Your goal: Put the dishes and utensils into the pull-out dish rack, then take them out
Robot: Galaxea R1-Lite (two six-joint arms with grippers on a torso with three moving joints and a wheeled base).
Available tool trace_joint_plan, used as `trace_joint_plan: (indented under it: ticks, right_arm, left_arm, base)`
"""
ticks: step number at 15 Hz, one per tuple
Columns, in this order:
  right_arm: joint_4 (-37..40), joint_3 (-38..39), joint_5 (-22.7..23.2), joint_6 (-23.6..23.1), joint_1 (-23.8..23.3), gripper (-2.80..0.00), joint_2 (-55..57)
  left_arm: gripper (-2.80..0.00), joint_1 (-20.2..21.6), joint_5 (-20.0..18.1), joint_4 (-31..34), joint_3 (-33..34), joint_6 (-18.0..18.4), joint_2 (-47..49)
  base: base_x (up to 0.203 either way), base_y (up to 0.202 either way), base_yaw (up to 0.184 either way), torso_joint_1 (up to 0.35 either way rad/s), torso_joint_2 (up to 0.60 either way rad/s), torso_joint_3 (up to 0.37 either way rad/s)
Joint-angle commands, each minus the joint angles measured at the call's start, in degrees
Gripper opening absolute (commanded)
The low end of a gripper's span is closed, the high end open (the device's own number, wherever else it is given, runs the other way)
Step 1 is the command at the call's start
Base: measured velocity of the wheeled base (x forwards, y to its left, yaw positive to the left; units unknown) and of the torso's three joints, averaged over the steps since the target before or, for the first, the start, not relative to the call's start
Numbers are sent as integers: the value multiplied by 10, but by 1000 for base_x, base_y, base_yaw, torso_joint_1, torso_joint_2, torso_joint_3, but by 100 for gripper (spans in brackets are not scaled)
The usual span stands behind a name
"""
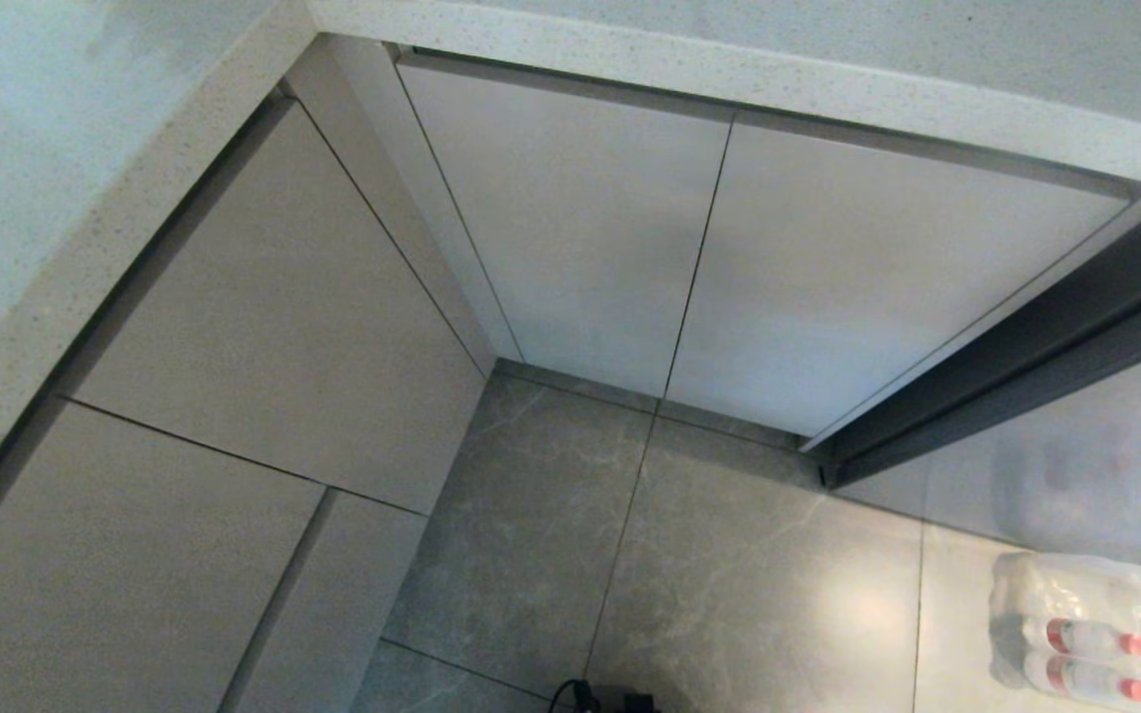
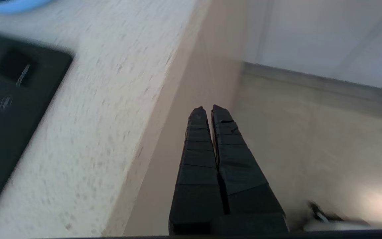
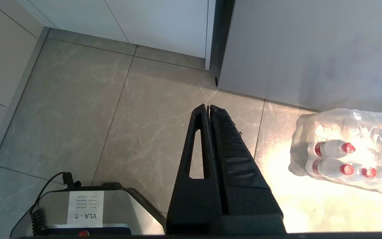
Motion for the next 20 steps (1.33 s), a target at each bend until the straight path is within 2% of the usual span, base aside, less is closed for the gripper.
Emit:
trace_joint_plan:
  ticks: [1,3,6,7,8,10,12,13,15,16,18,20]
  right_arm:
    - [0,0,0,0,0,-280,1]
    - [0,0,0,0,0,-280,1]
    - [0,0,0,0,0,-280,1]
    - [0,0,0,0,0,-280,1]
    - [0,0,0,0,0,-280,1]
    - [0,0,0,0,0,-280,1]
    - [0,0,0,0,0,-280,1]
    - [0,0,0,0,0,-280,1]
    - [0,0,0,0,0,-280,1]
    - [0,0,0,0,0,-280,1]
    - [0,0,0,0,0,-280,1]
    - [0,0,0,0,0,-280,1]
  left_arm:
    - [-280,-2,10,-63,70,3,-47]
    - [-280,-2,16,-111,138,8,-53]
    - [-280,-2,4,-137,233,4,-55]
    - [-280,-2,-2,-157,265,3,-55]
    - [-280,-2,-24,-185,281,-11,-55]
    - [-280,-2,-37,-166,277,-23,-55]
    - [-280,-3,-42,-162,276,-12,-56]
    - [-280,-3,-51,-163,277,2,-56]
    - [-280,-3,-95,-165,282,52,-55]
    - [-280,-3,-109,-167,284,58,-55]
    - [-280,-3,-114,-163,285,34,-55]
    - [-280,-3,-112,-163,296,-13,-55]
  base:
    - [0,0,0,0,0,0]
    - [0,0,0,0,0,0]
    - [0,0,0,0,0,0]
    - [0,0,0,0,0,0]
    - [0,0,0,0,0,0]
    - [0,0,0,0,0,0]
    - [0,0,0,0,0,0]
    - [0,0,0,0,0,0]
    - [0,0,0,0,0,0]
    - [0,0,0,0,0,0]
    - [0,0,0,0,0,0]
    - [0,0,0,0,0,0]
